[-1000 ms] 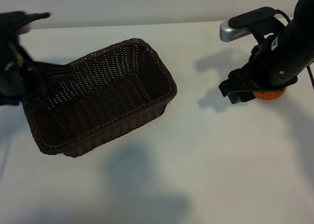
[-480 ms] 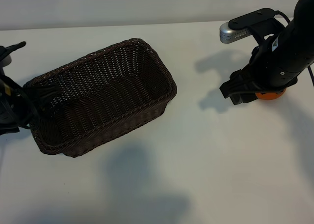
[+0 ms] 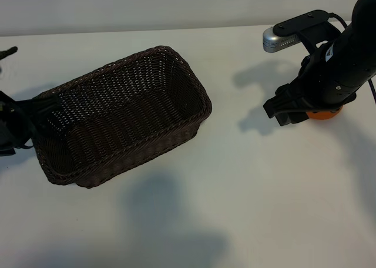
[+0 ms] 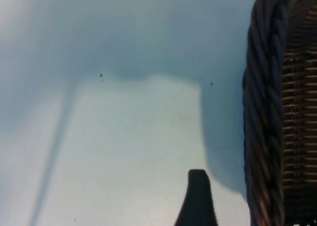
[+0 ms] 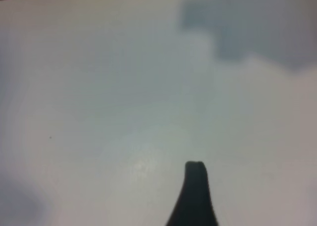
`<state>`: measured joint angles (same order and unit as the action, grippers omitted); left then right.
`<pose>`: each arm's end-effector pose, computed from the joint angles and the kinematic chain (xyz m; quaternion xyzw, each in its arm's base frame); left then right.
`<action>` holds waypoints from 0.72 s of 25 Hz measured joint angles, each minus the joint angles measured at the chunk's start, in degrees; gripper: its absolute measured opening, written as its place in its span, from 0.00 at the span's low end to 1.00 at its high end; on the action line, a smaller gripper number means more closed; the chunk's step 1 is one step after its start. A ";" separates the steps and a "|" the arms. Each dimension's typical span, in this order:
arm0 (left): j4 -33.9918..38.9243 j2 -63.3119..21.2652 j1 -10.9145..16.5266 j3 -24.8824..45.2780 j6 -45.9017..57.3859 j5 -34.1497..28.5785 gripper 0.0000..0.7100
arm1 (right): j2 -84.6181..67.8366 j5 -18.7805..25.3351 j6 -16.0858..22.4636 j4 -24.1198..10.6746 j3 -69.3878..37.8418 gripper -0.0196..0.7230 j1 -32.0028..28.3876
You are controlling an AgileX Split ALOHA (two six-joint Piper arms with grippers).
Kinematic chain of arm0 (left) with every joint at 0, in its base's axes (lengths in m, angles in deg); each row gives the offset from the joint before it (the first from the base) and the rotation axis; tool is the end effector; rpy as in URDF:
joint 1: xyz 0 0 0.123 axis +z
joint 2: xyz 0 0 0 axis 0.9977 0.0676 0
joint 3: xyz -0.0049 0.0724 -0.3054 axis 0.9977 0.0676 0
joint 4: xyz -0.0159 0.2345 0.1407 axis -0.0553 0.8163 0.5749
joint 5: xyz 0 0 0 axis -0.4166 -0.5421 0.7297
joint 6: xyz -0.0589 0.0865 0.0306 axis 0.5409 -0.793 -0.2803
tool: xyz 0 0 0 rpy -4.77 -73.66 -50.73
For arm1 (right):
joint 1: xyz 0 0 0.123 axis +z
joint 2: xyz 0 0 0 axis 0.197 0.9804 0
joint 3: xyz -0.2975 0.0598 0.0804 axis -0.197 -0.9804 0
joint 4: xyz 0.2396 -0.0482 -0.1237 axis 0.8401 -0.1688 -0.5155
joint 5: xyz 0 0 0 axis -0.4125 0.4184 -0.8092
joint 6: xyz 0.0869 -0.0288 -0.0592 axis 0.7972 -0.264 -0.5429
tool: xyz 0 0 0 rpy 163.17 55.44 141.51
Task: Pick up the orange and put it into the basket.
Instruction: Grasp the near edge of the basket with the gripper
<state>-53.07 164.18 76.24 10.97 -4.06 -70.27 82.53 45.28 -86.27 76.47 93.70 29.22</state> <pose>0.2727 -0.0358 0.2164 -0.2314 0.9510 -0.0298 0.2030 0.3201 0.1120 0.2574 -0.1335 0.9768 0.0672 0.1536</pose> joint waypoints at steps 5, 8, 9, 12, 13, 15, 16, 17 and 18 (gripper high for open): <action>-2.33 5.15 0.00 0.00 -1.30 3.38 0.82 | 0.00 0.17 0.00 0.00 0.00 0.78 0.00; -5.05 7.91 0.00 0.00 -2.99 5.88 0.82 | 0.00 0.24 0.00 0.00 0.00 0.78 0.00; -5.98 8.90 0.00 0.00 -3.62 6.46 0.82 | 0.00 0.34 0.00 0.00 0.00 0.78 0.00; -8.64 11.63 0.00 0.00 -6.22 8.16 0.82 | 0.00 0.75 0.00 0.00 0.00 0.78 0.00; -9.12 12.40 0.02 0.00 -6.80 8.30 0.82 | 0.00 0.80 0.00 0.00 0.00 0.78 0.00; -9.48 13.61 0.02 0.00 -7.50 8.59 0.82 | 0.00 0.80 0.00 0.00 0.00 0.78 0.00; -9.48 14.04 0.02 0.00 -7.59 8.73 0.82 | 0.00 0.80 0.00 0.00 0.00 0.78 0.00; -9.56 14.38 0.02 0.00 -7.66 8.91 0.82 | 0.00 0.80 0.00 0.00 0.00 0.78 0.00; -9.58 14.65 0.02 0.00 -7.71 9.15 0.82 | 0.00 0.80 0.00 0.00 0.00 0.78 0.00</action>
<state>-62.65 178.83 76.26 10.97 -11.78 -61.12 82.53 46.08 -86.27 76.47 93.70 29.22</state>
